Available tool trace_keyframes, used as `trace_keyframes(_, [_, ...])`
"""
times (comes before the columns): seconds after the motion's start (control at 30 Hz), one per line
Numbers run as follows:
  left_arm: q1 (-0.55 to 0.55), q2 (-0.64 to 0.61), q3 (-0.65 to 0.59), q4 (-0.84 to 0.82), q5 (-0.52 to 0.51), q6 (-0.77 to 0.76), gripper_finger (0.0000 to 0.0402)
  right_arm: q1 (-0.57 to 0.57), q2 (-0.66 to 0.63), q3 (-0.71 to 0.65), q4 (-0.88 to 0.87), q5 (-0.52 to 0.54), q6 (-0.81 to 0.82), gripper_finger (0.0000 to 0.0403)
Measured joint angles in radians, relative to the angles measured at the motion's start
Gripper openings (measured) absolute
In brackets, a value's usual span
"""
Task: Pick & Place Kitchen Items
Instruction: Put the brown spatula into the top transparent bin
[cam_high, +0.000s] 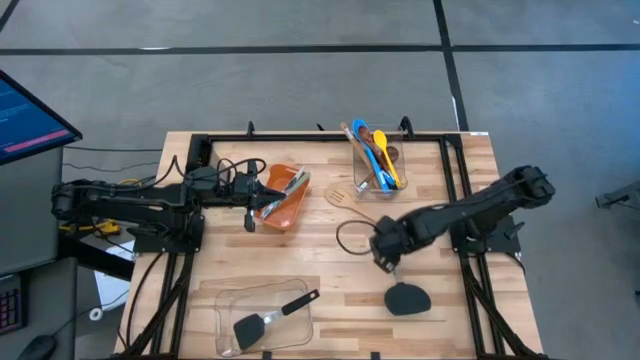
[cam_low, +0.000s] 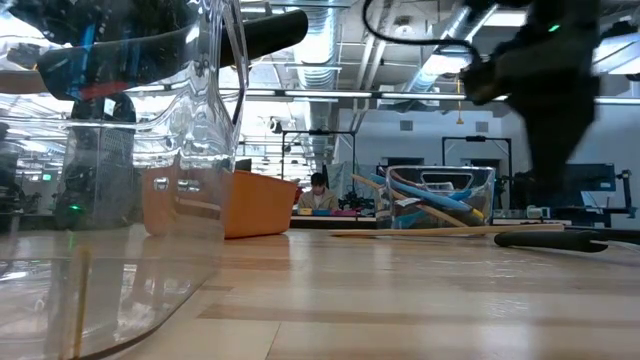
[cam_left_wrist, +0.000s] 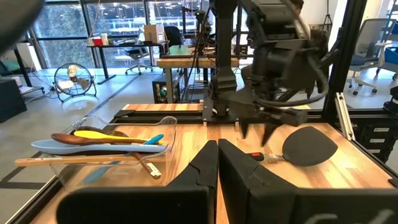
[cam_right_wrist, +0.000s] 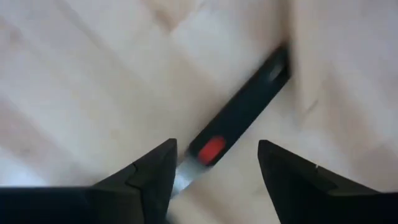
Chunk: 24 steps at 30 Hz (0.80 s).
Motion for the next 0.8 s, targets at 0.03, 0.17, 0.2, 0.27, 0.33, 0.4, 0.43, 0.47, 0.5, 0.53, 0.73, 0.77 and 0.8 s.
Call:
trace_keyframes(0.03, [0.000,0.000,0.000,0.000,0.000,0.000,0.0001,-0.022,0.000,0.000,-0.001,0.028,-0.051,0.0219])
trace_keyframes(0.17, [0.000,0.000,0.000,0.000,0.000,0.000,0.0001,-0.107,0.000,0.000,-0.004,0.090,-0.202,0.0223])
trace_keyframes(0.2, [0.000,0.000,0.000,0.000,0.000,0.000,0.0001,-0.127,0.000,0.000,-0.003,0.101,-0.233,0.0225])
trace_keyframes(0.27, [0.000,0.000,0.000,0.000,0.000,0.000,0.0001,-0.166,0.001,0.000,-0.002,0.108,-0.290,0.0229])
trace_keyframes(0.33, [0.000,0.000,0.000,0.000,0.000,0.004,0.0001,-0.206,0.013,0.000,0.020,0.100,-0.330,0.0232])
trace_keyframes(0.4, [0.000,0.000,0.000,0.000,0.000,0.005,0.0001,-0.242,0.016,-0.008,0.041,0.074,-0.366,0.0235])
trace_keyframes(0.43, [0.000,0.000,0.000,0.000,0.000,0.005,0.0001,-0.258,0.023,-0.012,0.065,0.060,-0.385,0.0235])
trace_keyframes(0.47, [0.000,0.000,0.000,0.000,0.000,0.005,0.0001,-0.272,0.035,-0.015,0.094,0.051,-0.401,0.0236])
trace_keyframes(0.5, [0.000,0.000,0.000,0.000,0.000,0.005,0.0001,-0.285,0.047,-0.018,0.102,0.049,-0.415,0.0236])
trace_keyframes(0.53, [0.000,0.000,0.000,0.000,0.000,0.005,0.0001,-0.295,0.054,-0.020,0.090,0.049,-0.431,0.0236])
trace_keyframes(0.73, [0.000,0.000,0.000,-0.001,0.000,0.006,0.0001,-0.344,0.116,-0.019,0.103,0.042,-0.516,0.0236])
trace_keyframes(0.77, [0.000,0.000,0.000,-0.002,0.000,0.006,0.0001,-0.350,0.125,-0.018,0.102,0.038,-0.532,0.0236])
trace_keyframes(0.8, [0.000,0.000,0.000,0.001,0.000,0.006,0.0001,-0.356,0.135,-0.018,0.106,0.030,-0.544,0.0236])
